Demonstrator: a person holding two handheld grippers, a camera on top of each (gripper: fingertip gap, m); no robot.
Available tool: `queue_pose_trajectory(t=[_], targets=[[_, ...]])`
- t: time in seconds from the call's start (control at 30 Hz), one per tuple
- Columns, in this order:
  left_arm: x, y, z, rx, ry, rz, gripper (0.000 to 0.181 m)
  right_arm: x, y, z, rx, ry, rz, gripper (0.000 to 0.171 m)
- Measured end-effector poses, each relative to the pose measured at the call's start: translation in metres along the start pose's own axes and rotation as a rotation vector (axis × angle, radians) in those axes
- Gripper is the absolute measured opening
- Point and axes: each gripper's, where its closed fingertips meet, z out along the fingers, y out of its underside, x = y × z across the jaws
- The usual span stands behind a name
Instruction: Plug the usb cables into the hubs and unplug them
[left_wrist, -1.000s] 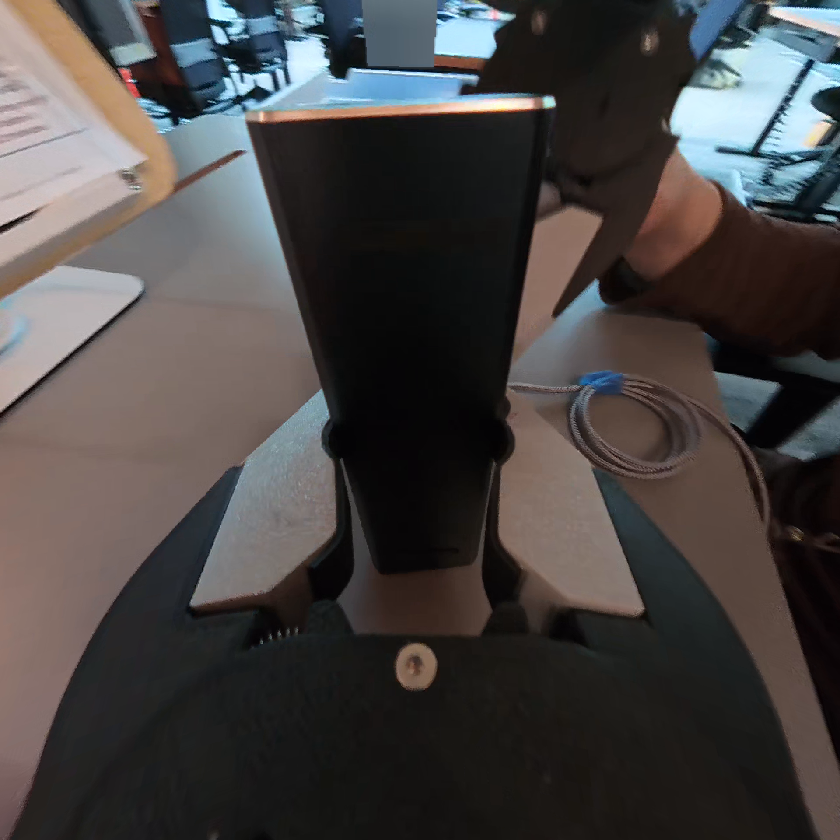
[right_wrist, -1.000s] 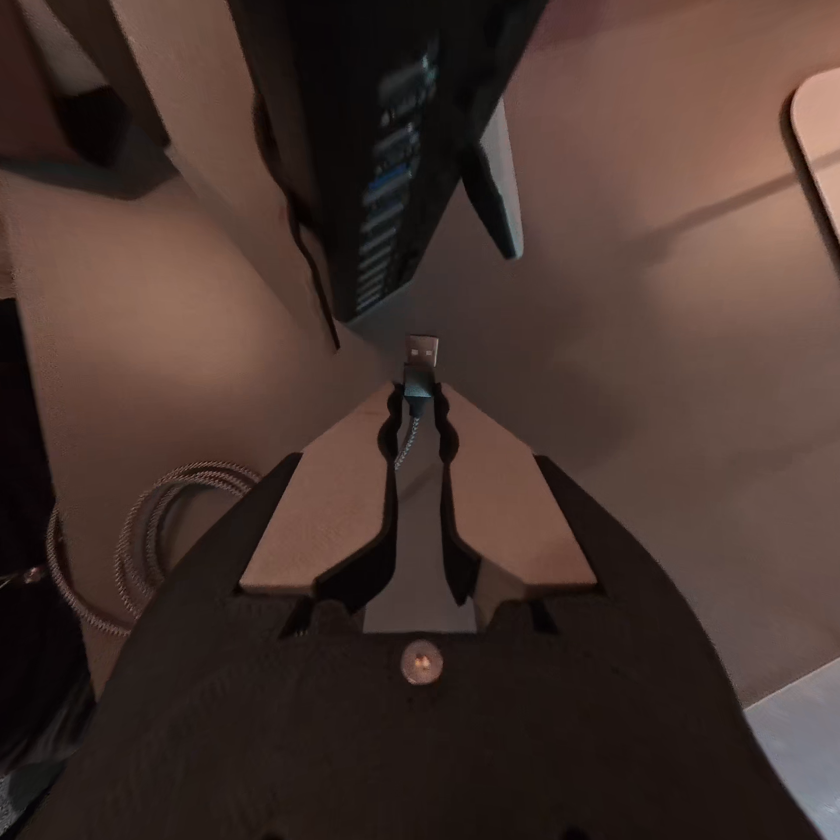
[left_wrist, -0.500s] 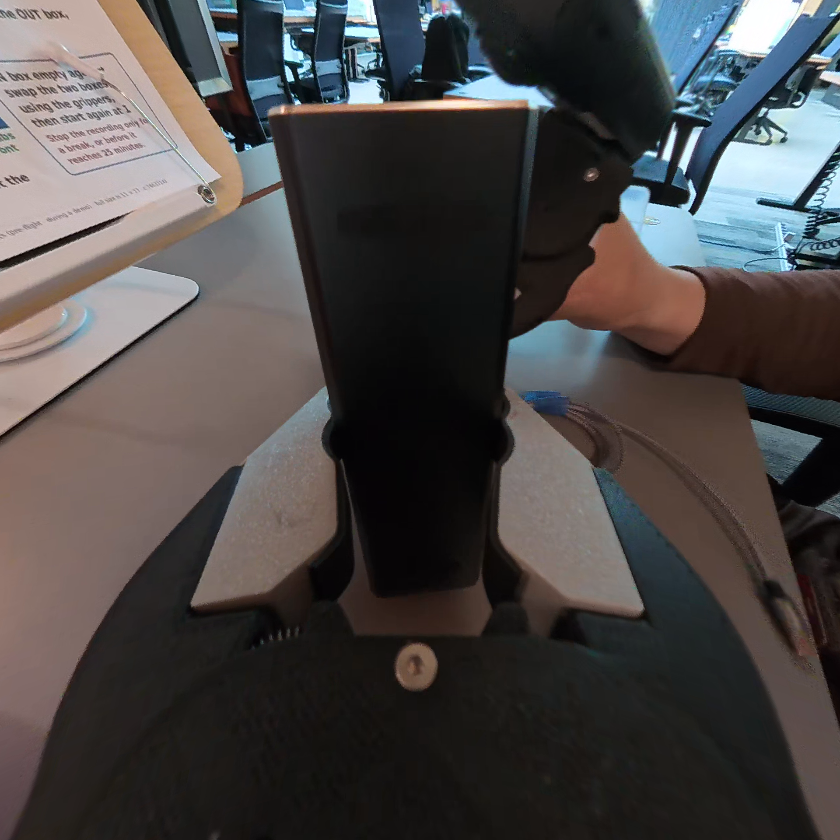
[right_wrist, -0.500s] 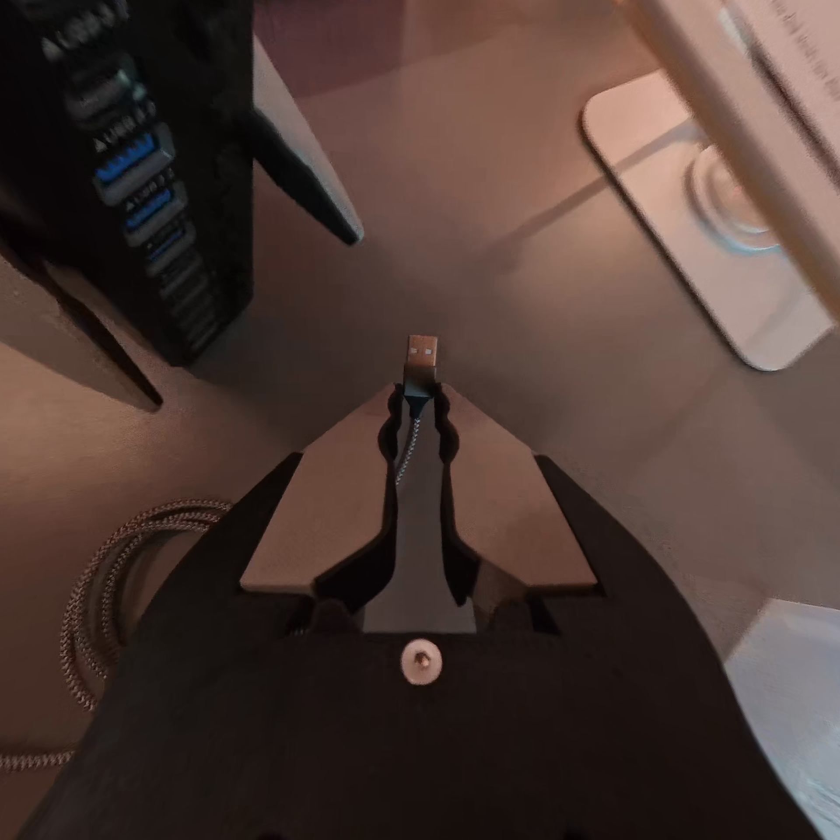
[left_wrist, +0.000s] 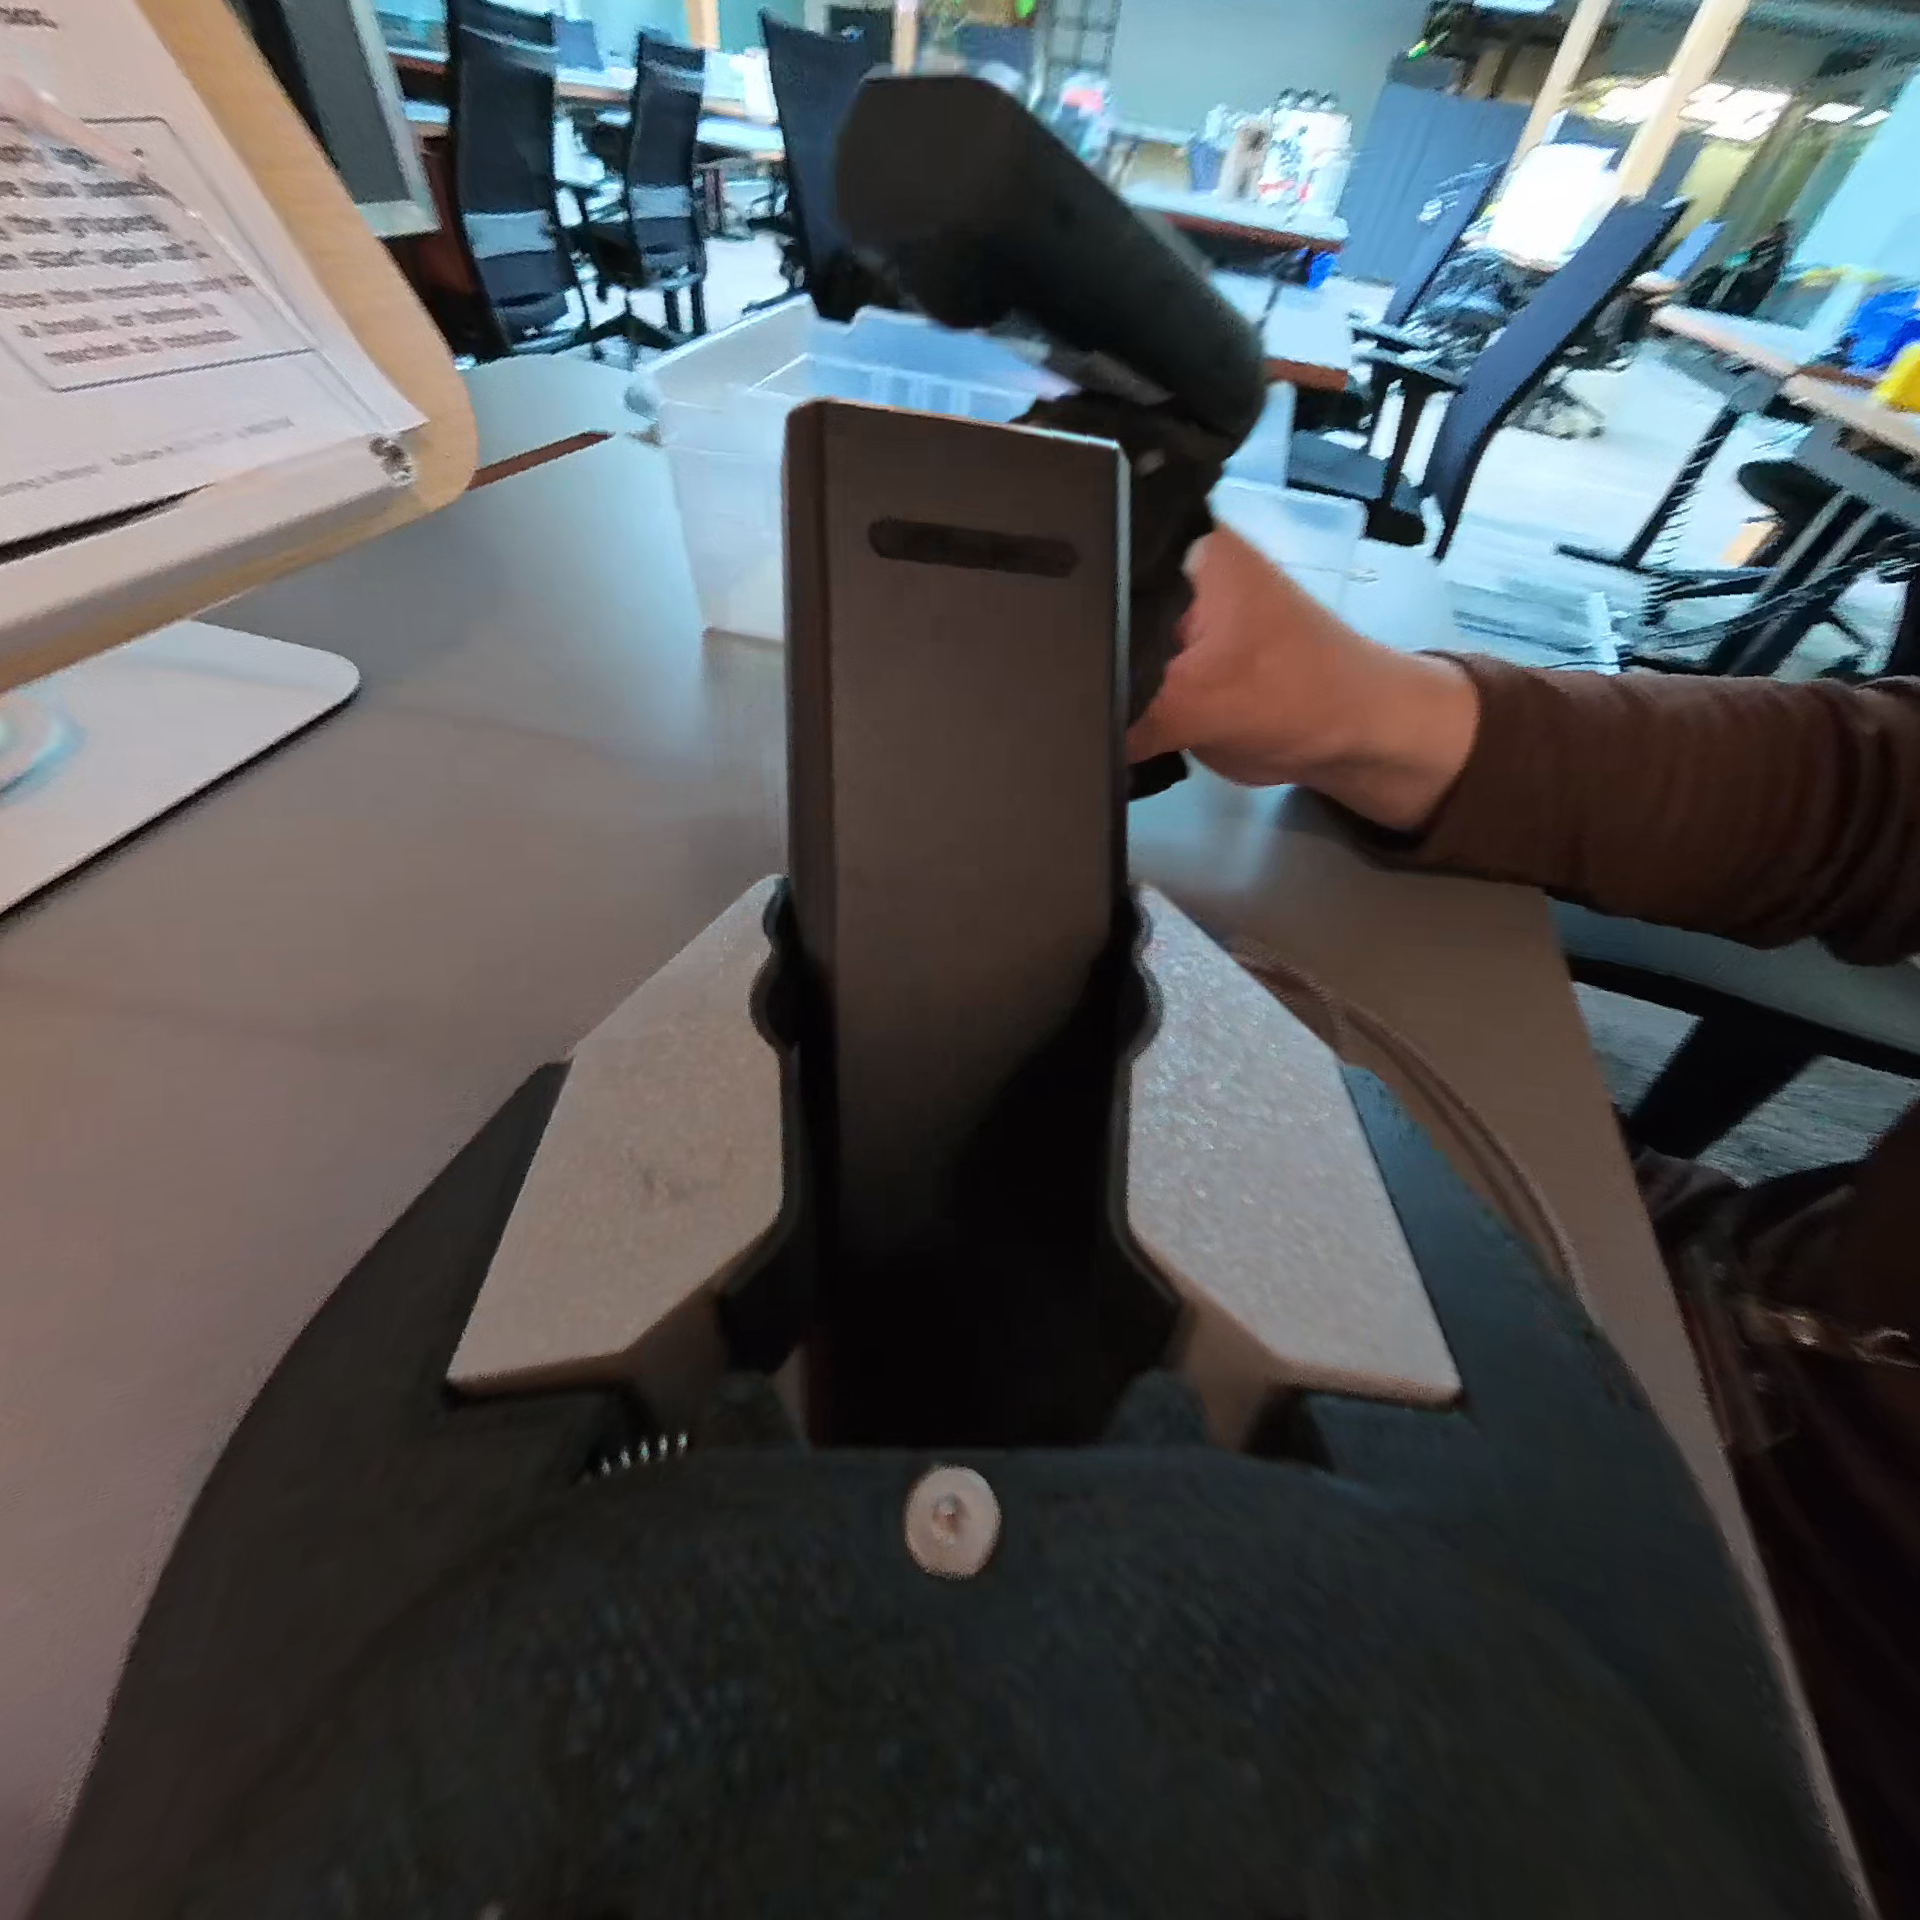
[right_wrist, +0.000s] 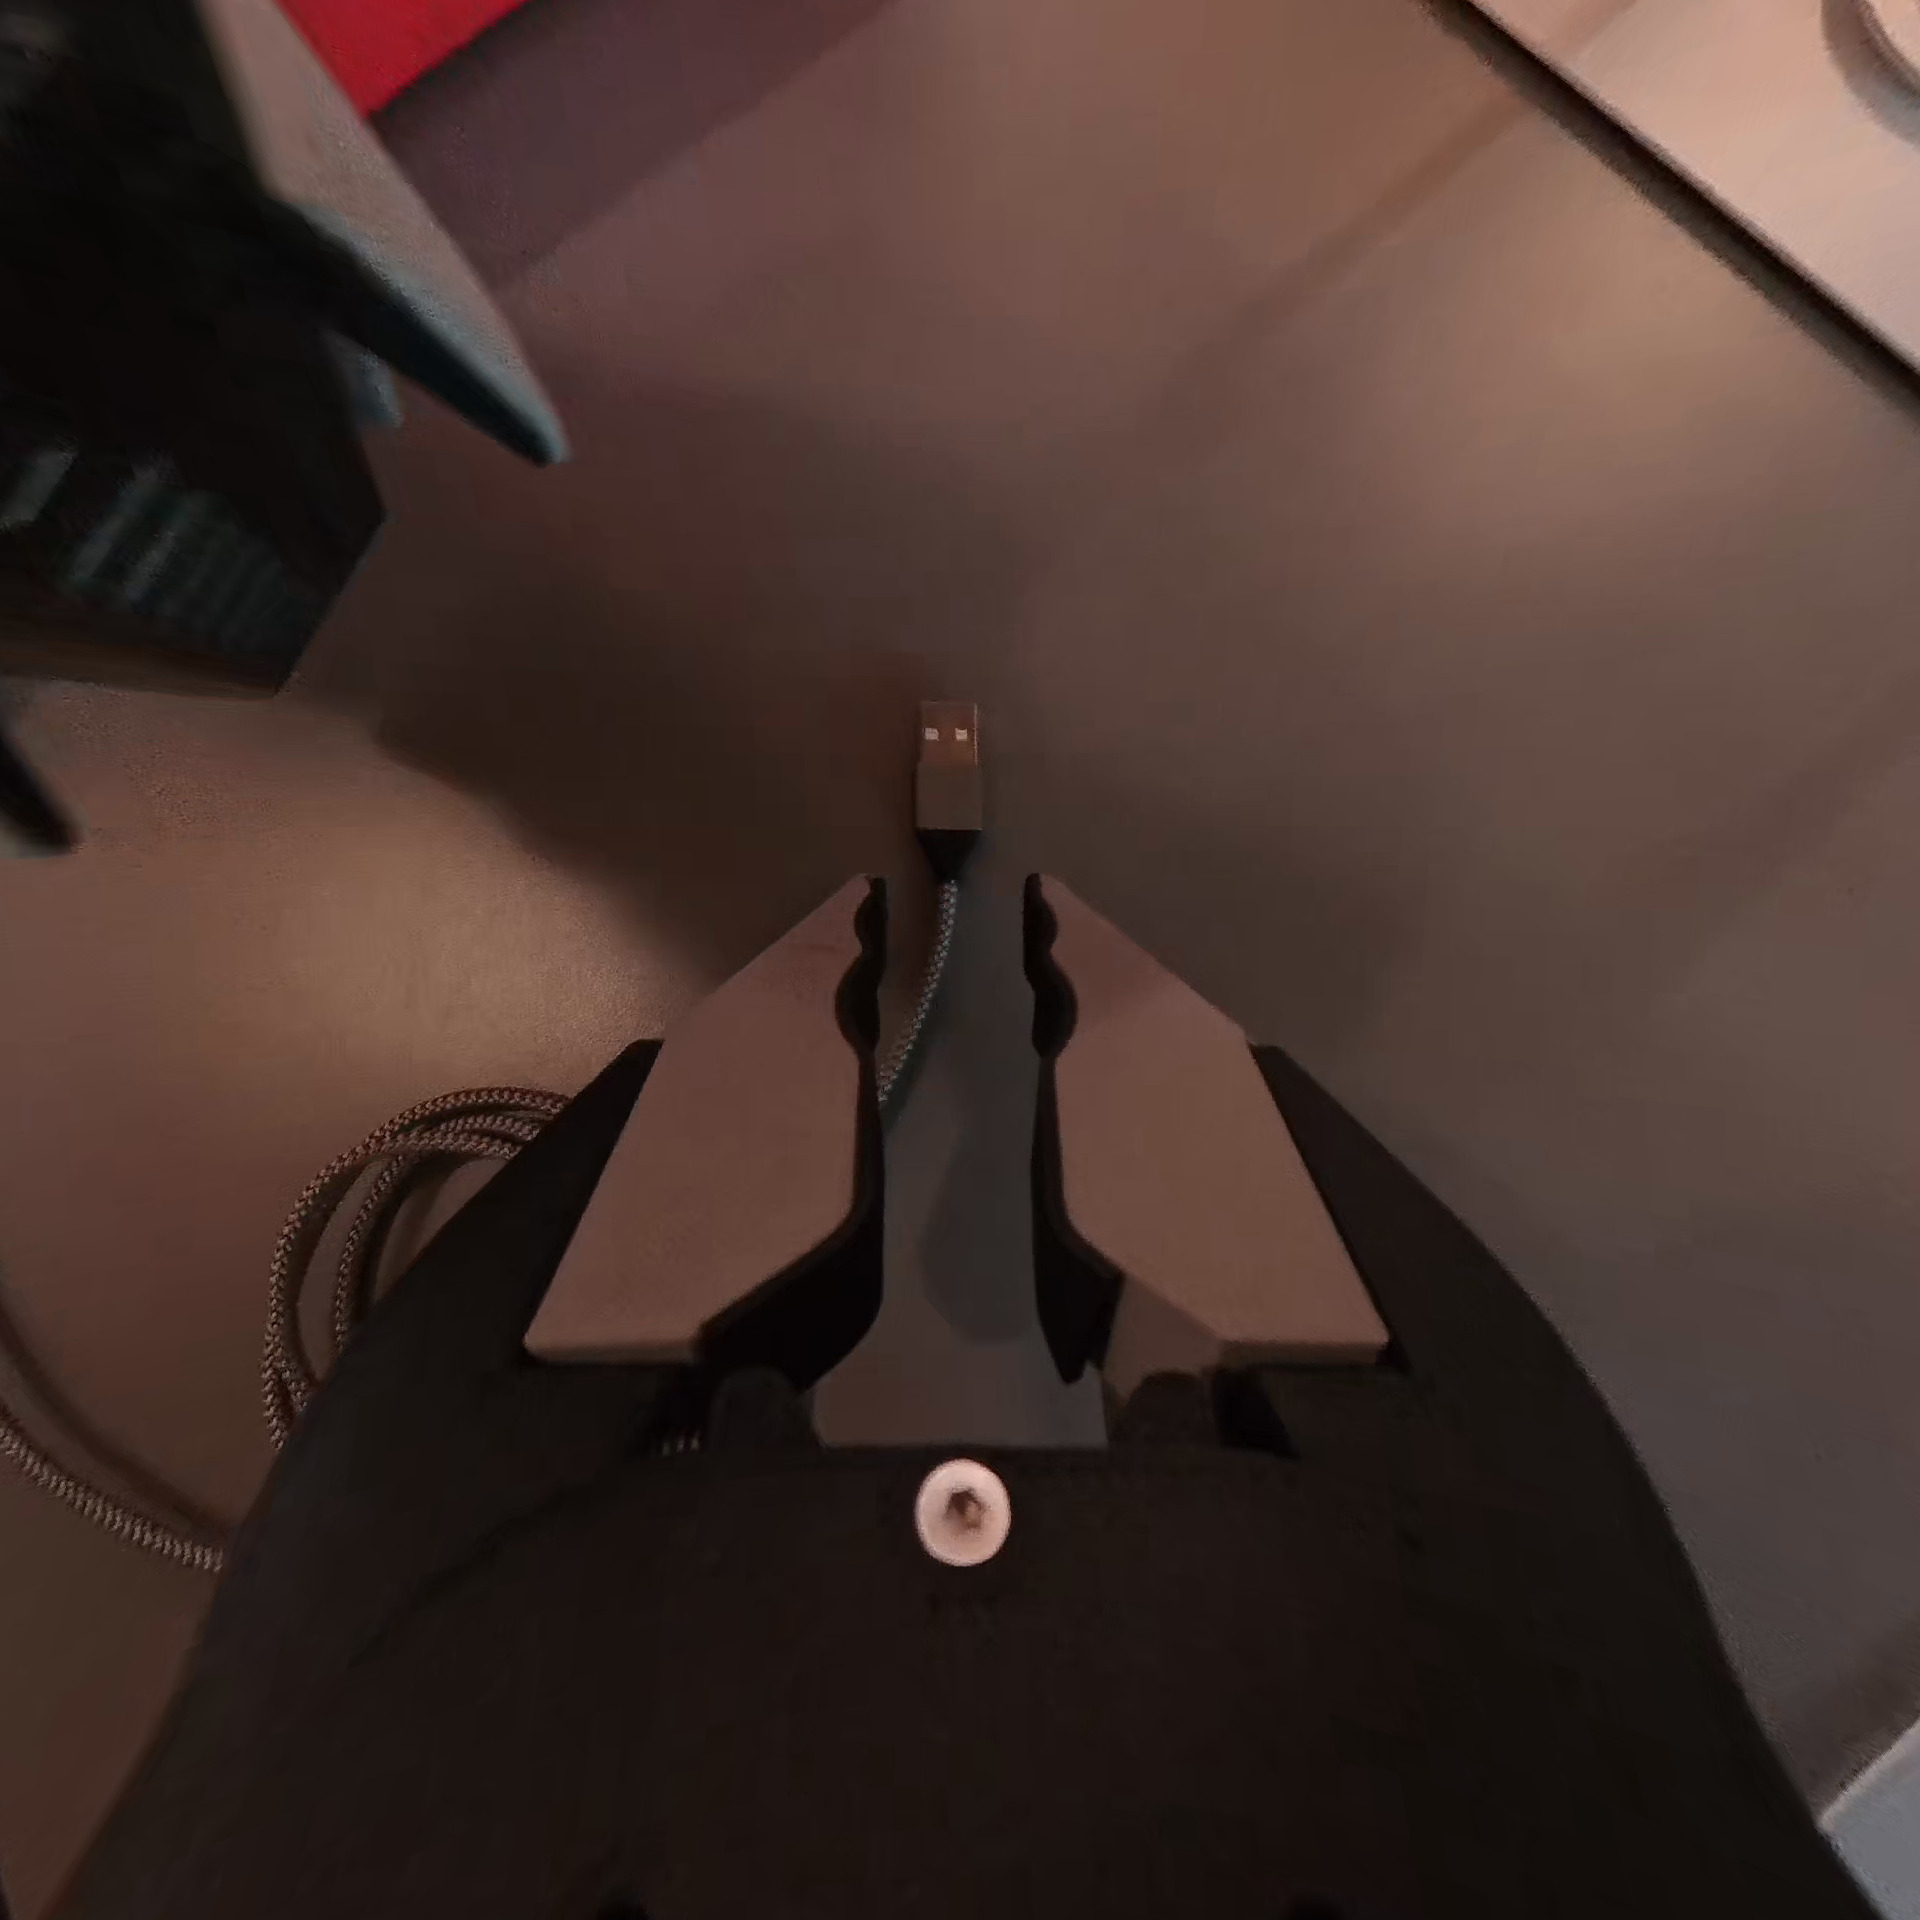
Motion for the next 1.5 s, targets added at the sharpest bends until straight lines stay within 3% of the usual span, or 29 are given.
queue_pose_trajectory(t=[0.1,0.23,0.33,0.5,0.73,0.93,1.0,1.17,1.37,1.5], targets=[[0.012,-0.011,-0.002,0.058,0.07,-0.002,0.06,-0.006,-0.012,-0.006,0.076,-0.045,0.001,0.021],[0.011,-0.013,-0.005,0.069,0.07,-0.007,0.061,-0.054,-0.046,-0.043,0.302,-0.308,-0.108,0.024],[0.015,-0.014,-0.004,0.074,0.089,-0.009,0.061,-0.089,-0.052,-0.068,0.377,-0.458,-0.248,0.026],[0.026,-0.02,-0.007,0.103,0.153,-0.007,0.061,-0.096,-0.056,-0.077,0.454,-0.393,-0.363,0.031],[0.062,-0.022,-0.009,0.115,0.34,0.024,0.061,-0.117,-0.057,-0.103,0.535,-0.551,-0.389,0.048],[0.064,-0.014,-0.004,0.065,0.35,0.026,0.061,-0.118,-0.068,-0.104,0.606,-0.573,-0.32,0.052],[0.066,-0.007,0.001,0.027,0.348,0.037,0.06,-0.112,-0.075,-0.104,0.641,-0.56,-0.277,0.061],[0.069,0.004,0.009,-0.036,0.34,0.057,0.06,-0.116,-0.073,-0.103,0.629,-0.601,-0.267,0.059],[0.074,0.003,0.008,-0.039,0.354,0.068,0.06,-0.128,-0.069,-0.095,0.589,-0.659,-0.272,0.08],[0.077,0.007,0.01,-0.061,0.371,0.062,0.06,-0.136,-0.066,-0.088,0.561,-0.674,-0.299,0.061]])
